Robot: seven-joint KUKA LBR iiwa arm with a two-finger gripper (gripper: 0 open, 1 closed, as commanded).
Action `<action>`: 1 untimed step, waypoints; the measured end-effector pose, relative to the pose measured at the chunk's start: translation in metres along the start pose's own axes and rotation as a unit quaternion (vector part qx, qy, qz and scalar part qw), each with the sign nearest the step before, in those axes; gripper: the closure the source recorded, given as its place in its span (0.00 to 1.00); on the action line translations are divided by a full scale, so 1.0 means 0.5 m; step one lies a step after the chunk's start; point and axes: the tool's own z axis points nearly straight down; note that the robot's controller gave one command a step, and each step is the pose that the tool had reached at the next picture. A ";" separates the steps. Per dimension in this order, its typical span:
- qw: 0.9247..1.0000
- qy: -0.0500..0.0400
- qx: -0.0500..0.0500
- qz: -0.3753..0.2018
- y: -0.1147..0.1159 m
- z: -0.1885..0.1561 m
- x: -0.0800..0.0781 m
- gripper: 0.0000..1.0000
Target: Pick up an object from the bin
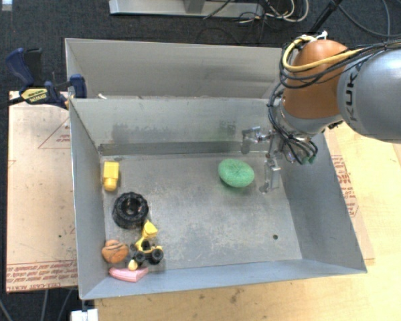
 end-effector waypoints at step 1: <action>0.996 0.002 -0.002 -0.090 0.039 0.052 0.006 0.00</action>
Offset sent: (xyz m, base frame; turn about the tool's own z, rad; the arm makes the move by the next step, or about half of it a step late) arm -0.0239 0.0266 -0.0502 0.0874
